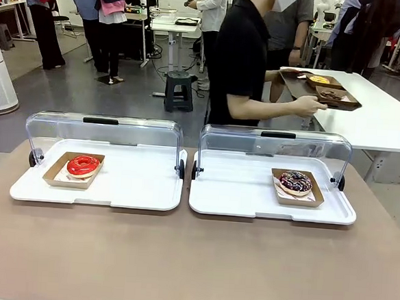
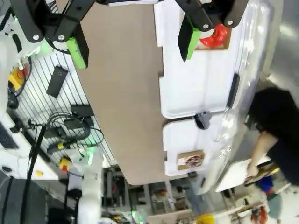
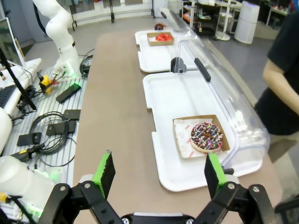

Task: Provide the desired donut to the person.
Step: Place the picked Paper togo box onto the Handle tray extended by the person.

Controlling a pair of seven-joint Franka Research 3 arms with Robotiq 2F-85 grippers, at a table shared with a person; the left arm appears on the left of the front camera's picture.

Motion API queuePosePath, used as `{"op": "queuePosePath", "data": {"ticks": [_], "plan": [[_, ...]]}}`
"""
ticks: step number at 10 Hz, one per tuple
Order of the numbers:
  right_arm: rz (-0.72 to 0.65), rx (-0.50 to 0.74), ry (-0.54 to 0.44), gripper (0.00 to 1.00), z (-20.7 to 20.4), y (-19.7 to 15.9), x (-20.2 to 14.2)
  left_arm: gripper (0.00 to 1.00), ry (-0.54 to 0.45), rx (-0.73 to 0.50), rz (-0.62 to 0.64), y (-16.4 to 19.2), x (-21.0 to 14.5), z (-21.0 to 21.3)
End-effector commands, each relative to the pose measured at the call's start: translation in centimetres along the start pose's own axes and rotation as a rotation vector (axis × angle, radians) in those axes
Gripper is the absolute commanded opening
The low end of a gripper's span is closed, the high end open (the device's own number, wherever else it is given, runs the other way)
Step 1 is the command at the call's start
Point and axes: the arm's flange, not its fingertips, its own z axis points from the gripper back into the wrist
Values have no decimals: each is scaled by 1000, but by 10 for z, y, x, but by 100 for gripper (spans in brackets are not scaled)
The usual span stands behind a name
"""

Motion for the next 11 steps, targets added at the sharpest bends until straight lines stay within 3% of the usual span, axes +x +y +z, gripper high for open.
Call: {"op": "queuePosePath", "data": {"ticks": [1,5,11], "plan": [[1,4,-9,100,0,-1,0,100,-53,96,70,17,-21,13],[1,4,-9,100,0,-1,0,100,-119,193,164,9,-62,39],[1,4,-9,100,0,-1,0,100,-108,178,158,7,-68,42]]}}
